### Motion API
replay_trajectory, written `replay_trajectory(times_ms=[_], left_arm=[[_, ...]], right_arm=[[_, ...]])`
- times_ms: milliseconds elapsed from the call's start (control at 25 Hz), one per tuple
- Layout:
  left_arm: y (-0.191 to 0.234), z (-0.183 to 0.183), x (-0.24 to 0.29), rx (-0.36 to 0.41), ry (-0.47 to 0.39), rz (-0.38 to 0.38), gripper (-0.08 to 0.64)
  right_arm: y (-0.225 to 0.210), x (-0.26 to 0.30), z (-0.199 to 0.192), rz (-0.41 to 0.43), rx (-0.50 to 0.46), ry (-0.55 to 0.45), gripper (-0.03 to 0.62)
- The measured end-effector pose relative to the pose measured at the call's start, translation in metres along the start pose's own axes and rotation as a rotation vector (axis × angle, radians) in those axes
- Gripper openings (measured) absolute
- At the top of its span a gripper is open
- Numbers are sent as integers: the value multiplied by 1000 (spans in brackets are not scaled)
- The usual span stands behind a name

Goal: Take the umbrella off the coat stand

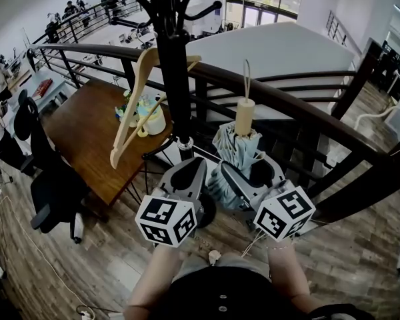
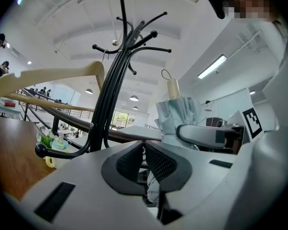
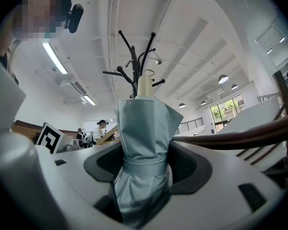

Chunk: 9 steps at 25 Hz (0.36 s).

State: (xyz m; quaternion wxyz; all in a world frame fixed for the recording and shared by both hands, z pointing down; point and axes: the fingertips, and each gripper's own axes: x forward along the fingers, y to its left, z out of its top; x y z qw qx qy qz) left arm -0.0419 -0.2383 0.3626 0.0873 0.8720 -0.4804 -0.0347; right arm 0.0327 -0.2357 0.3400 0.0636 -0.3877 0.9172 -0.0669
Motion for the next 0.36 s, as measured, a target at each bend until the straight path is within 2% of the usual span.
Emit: replay_trajectory(times_ms=[360], left_arm=[[-2, -1, -1, -3, 5, 1, 28]], right_arm=[[2, 1, 0, 7, -2, 8, 282]])
